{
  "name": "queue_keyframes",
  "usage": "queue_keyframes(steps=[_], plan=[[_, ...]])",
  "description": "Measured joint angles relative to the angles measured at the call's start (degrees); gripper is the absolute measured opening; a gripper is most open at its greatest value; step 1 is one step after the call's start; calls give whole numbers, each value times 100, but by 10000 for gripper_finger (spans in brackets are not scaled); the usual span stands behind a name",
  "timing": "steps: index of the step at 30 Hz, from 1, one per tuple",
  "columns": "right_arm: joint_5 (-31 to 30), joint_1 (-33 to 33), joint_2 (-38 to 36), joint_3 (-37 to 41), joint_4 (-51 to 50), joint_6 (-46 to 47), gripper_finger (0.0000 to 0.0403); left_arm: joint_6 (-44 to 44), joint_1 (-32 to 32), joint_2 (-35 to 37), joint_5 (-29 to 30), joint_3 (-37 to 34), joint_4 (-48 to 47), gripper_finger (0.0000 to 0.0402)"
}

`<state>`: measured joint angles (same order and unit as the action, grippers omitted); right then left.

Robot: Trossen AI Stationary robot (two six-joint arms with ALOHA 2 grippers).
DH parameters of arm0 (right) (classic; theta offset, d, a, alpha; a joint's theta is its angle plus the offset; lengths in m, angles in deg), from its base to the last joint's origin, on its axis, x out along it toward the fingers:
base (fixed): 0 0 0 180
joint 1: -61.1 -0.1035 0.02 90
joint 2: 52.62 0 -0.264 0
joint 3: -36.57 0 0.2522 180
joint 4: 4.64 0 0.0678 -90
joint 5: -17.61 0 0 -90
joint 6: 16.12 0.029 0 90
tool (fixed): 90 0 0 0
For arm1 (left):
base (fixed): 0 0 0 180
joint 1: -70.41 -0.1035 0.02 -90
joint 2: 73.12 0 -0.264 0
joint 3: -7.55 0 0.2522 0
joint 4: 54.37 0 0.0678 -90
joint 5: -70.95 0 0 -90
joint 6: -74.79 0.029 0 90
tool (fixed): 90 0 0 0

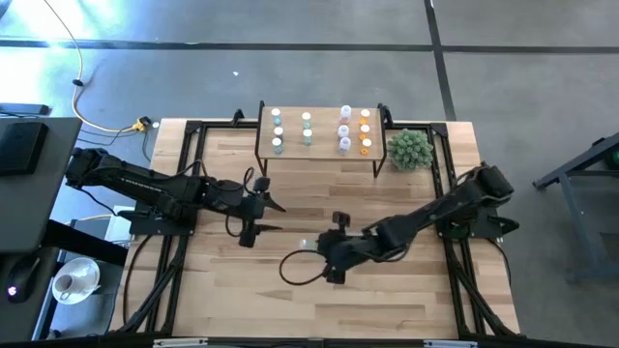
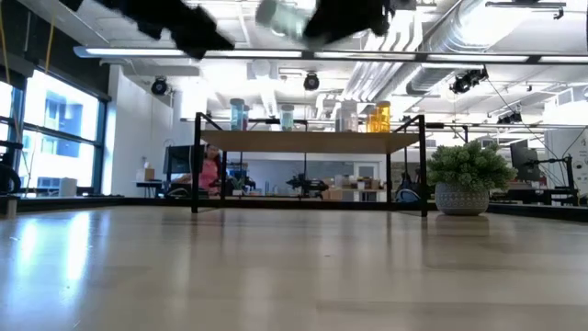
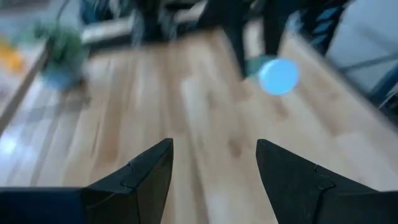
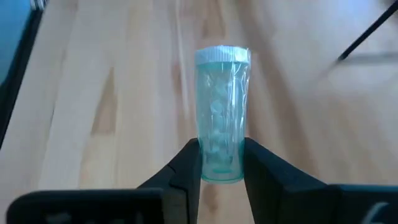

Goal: Pick and place medicine bottles onto shelf by color
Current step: Put the green pill bottle on the shelf aligned with the other green pill bottles

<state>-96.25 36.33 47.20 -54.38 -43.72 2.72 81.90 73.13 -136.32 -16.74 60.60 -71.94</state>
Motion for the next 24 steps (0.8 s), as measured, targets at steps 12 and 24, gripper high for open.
queue_keyframes(steps=[12, 24], plan=[[-717, -396, -510, -2, 2182, -2272, 85, 839, -2, -418, -819, -3, 1773, 218], [-712, -266, -512, -2, 3201, -2836, 87, 1112, 30, -455, -1134, -4, 3202, 218]])
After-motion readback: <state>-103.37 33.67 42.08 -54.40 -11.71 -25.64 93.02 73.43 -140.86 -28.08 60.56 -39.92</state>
